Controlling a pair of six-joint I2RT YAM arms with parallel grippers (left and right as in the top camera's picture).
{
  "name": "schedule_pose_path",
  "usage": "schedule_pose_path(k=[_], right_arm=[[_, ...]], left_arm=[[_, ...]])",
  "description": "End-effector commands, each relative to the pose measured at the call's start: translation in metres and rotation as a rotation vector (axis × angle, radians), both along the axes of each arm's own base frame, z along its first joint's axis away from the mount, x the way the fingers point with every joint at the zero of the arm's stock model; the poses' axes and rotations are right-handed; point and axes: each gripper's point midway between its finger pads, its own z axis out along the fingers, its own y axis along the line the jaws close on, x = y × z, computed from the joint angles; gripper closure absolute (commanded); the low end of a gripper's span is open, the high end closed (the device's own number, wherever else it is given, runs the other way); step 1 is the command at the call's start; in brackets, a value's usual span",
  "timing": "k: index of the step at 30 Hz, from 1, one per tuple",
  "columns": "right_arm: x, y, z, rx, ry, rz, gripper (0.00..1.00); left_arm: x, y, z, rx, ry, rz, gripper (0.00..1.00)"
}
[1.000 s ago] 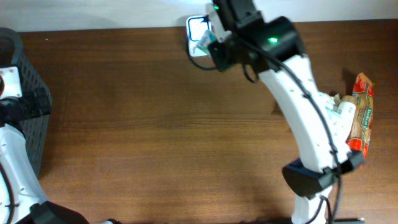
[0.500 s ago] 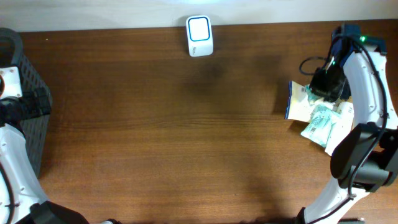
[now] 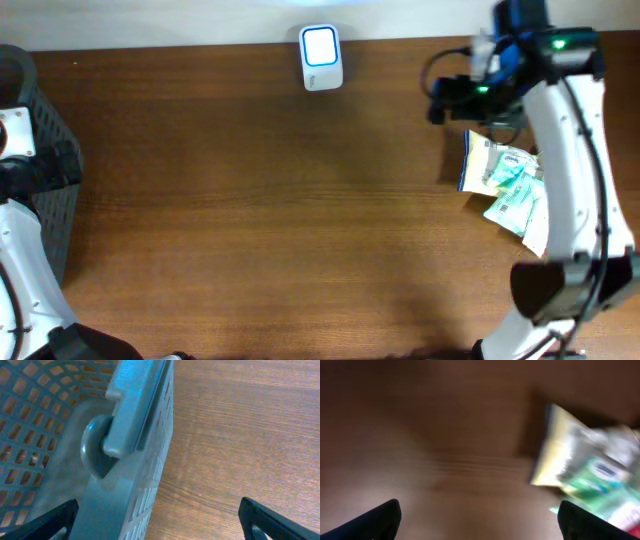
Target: Scan the item barcode
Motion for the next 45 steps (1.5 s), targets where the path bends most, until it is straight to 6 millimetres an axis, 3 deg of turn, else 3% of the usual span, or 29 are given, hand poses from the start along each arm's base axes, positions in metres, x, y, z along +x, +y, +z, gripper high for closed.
schedule_pose_path(k=[1,3,6,10,13,16,20,25,27,30,34,38,41,45], right_arm=[[-0.033,0.045,0.065,-0.006,-0.181,0.084,0.02],[-0.065,0.066,0.097,0.010,-0.268,0.156,0.01],[-0.114,0.096,0.124,0.110,-0.308,0.276,0.01],[-0.153,0.088,0.120,0.067,-0.249,0.340,0.01],[-0.158,0.080,0.114,0.034,-0.217,0.330,0.02],[-0.143,0.072,0.119,-0.023,-0.277,0.287,0.01],[-0.107,0.062,0.157,0.012,-0.499,0.193,0.01],[-0.104,0.017,0.188,0.029,-0.642,0.044,0.01],[-0.106,0.001,0.190,0.023,-0.697,-0.010,0.01],[-0.108,-0.028,0.175,0.006,-0.806,-0.107,0.01],[-0.125,-0.061,0.130,-0.029,-0.994,-0.225,0.01],[-0.140,-0.068,0.069,-0.028,-1.203,-0.263,0.01],[-0.147,-0.068,0.010,-0.018,-1.277,-0.266,0.01],[-0.150,-0.068,-0.040,-0.015,-1.299,-0.267,0.01]], left_arm=[[0.001,0.000,0.000,-0.009,-0.005,-0.003,0.01],[0.001,0.000,0.000,-0.009,-0.005,-0.003,0.01],[0.001,0.000,0.000,-0.009,-0.005,-0.003,0.01],[0.001,0.000,0.000,-0.009,-0.005,-0.003,0.01],[0.001,0.000,0.000,-0.009,-0.005,-0.003,0.01],[0.001,0.000,0.000,-0.008,-0.005,-0.003,0.01],[0.001,0.000,0.000,-0.009,-0.005,-0.003,0.01],[0.001,0.000,0.000,-0.009,-0.005,-0.003,0.01],[0.001,0.000,0.000,-0.008,-0.005,-0.003,0.01],[0.001,0.000,0.000,-0.009,-0.005,-0.003,0.01],[0.001,0.000,0.000,-0.009,-0.005,-0.003,0.01],[0.001,0.000,0.000,-0.008,-0.005,-0.003,0.01],[0.001,0.000,0.000,-0.009,-0.005,-0.003,0.01],[0.001,0.000,0.000,-0.009,-0.005,-0.003,0.01]])
